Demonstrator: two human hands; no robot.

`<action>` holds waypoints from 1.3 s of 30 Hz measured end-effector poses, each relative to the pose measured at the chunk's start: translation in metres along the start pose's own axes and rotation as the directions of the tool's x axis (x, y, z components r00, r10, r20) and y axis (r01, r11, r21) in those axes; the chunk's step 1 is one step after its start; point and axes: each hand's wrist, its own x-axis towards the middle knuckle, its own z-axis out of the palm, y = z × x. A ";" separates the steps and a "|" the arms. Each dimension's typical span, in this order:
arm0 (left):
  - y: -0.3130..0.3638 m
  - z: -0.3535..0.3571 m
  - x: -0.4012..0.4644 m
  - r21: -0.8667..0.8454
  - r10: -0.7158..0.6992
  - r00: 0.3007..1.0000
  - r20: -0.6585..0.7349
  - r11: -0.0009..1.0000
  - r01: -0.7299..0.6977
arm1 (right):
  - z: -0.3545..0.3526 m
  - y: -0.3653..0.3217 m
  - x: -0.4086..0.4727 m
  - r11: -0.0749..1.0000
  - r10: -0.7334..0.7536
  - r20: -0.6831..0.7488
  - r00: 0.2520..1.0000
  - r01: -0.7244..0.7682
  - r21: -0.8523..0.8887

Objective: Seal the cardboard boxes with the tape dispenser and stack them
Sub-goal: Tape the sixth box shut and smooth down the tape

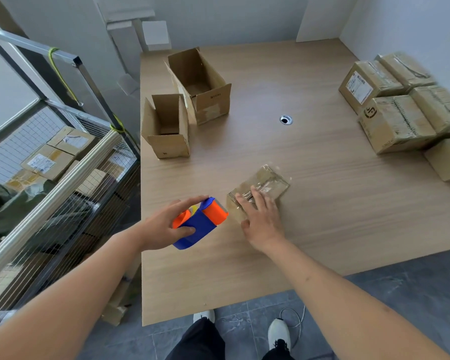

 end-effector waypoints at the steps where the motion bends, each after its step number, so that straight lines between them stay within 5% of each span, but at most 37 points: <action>1: -0.002 -0.002 0.000 -0.002 0.001 1.000 0.009 1.000 -0.001 | 0.000 0.005 0.001 0.996 -0.055 0.005 0.998 0.055 0.064; 9: -0.005 -0.005 0.002 -0.010 0.019 0.997 0.079 1.000 -0.018 | -0.006 0.020 -0.002 0.905 -0.162 -0.001 0.987 0.149 0.398; 20: -0.010 -0.003 -0.010 0.051 0.047 0.996 0.080 0.997 -0.051 | 0.005 0.015 0.000 0.915 -0.156 -0.115 0.981 0.187 0.358; 24: -0.004 0.000 -0.014 0.069 0.074 0.996 0.059 0.995 -0.078 | -0.008 0.001 -0.009 0.843 -0.145 -0.329 0.933 0.291 0.453; 29: 0.008 0.007 -0.016 0.069 0.098 0.994 0.052 0.992 -0.102 | -0.035 -0.021 -0.024 0.546 -0.147 -0.008 0.989 0.088 0.833; 39: 0.026 0.024 -0.018 0.110 0.115 0.990 0.076 0.986 -0.123 | -0.033 -0.013 -0.039 0.625 -0.005 -0.102 0.995 0.083 0.776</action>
